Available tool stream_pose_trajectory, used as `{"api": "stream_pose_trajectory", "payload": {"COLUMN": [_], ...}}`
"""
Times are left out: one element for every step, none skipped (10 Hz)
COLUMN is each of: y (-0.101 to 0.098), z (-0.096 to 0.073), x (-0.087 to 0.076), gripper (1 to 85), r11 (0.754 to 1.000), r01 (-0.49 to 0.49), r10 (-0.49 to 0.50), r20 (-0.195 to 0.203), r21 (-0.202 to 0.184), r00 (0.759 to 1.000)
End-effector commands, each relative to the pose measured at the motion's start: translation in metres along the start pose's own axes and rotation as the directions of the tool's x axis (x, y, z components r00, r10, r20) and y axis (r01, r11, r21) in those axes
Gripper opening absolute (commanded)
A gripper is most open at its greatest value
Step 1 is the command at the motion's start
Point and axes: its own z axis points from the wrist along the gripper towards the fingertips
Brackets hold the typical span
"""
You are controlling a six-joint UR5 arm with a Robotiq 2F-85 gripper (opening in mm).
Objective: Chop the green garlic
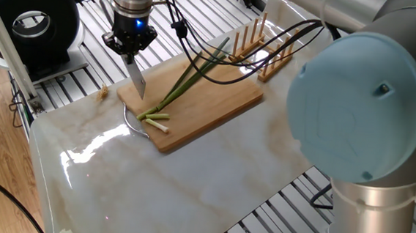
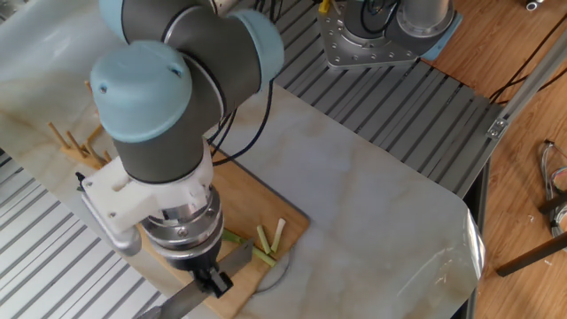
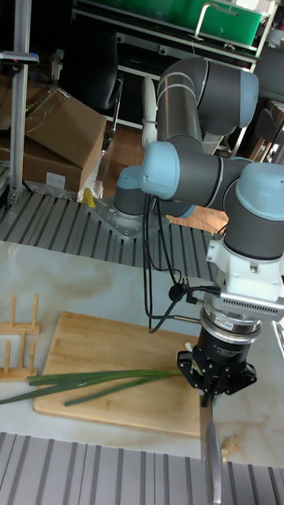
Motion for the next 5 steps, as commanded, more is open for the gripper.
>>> {"api": "stream_pose_trajectory", "payload": {"y": [0.002, 0.002, 0.002, 0.004, 0.004], "z": [0.006, 0.007, 0.009, 0.011, 0.011], "x": [-0.001, 0.0, 0.002, 0.012, 0.021], "gripper": [1.3, 1.3, 1.3, 1.3, 1.3], "r11": [1.0, 1.0, 1.0, 1.0, 1.0], "r01": [-0.014, -0.015, -0.014, -0.013, -0.012], "r10": [0.014, 0.015, 0.014, 0.013, 0.012], "r20": [-0.005, -0.006, -0.015, -0.048, -0.086], "r21": [-0.009, -0.005, -0.002, 0.001, 0.001], "r00": [1.0, 1.0, 1.0, 0.999, 0.996]}}
